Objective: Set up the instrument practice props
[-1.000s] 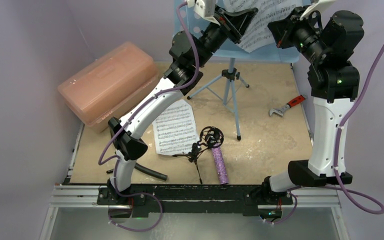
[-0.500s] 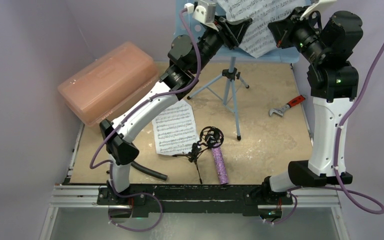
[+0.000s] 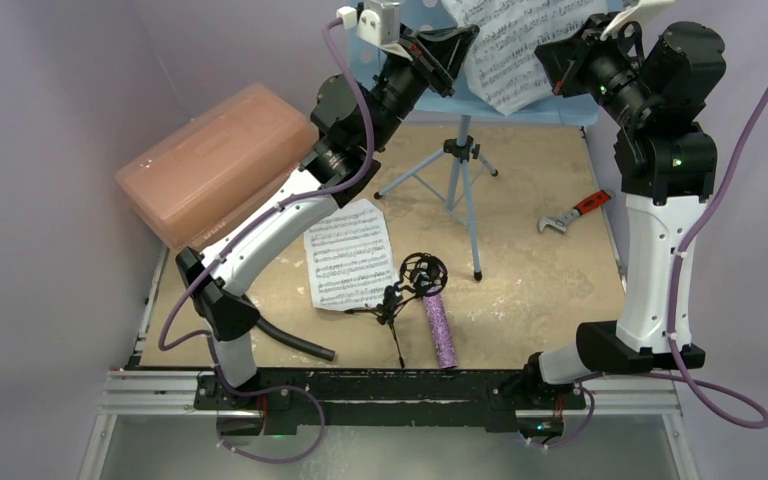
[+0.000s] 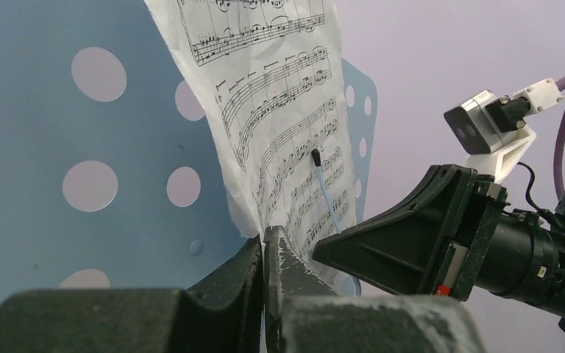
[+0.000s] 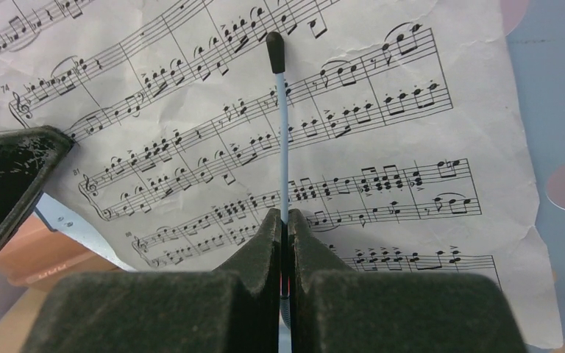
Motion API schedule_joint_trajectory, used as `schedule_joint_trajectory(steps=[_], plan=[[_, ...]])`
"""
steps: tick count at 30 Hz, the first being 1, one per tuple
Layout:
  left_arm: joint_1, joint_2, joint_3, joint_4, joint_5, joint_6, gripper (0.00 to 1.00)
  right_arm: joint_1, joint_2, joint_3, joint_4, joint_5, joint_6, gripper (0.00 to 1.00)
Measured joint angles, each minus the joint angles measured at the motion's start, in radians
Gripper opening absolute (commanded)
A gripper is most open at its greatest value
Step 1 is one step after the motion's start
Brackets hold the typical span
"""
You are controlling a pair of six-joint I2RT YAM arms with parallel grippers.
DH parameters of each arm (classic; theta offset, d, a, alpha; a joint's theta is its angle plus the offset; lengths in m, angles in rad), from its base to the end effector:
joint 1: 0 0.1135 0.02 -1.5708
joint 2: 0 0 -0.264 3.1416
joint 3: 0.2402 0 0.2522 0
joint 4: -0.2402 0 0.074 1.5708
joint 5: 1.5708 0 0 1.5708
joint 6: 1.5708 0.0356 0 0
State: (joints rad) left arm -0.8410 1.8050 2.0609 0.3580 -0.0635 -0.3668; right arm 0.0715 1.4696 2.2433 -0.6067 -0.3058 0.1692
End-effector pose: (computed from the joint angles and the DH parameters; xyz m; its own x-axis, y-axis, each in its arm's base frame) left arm 0.2634 -0.2911 0.5534 0.1042 -0.6533 -0.7499 0.7998 0.5032 -0.3273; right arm 0.2317 0.0273 0.6082 0.1021 0.1683 -0.9804 -0.3869 0.9147 0.1167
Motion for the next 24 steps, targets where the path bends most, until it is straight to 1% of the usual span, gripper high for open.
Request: schedule_joint_trajectory(steps=[5,11,18,24], plan=[[0.0,0.045,0.085,-0.017,0.011,-0.007,0.0,0.0,0.0,0.0,0.0,-0.001,0.003,0.0],[0.0,0.114,0.243,-0.08,0.049,0.027,0.0,0.0,-0.005,0.0,0.001,-0.027,0.002,0.0],[0.0,0.138,0.307,-0.118,0.111,0.073,0.0,0.0,-0.005,0.0,0.014,-0.085,0.002,0.0],[0.0,0.153,0.318,-0.152,0.139,0.094,0.0,0.0,-0.005,0.0,0.014,-0.09,-0.002,0.0]])
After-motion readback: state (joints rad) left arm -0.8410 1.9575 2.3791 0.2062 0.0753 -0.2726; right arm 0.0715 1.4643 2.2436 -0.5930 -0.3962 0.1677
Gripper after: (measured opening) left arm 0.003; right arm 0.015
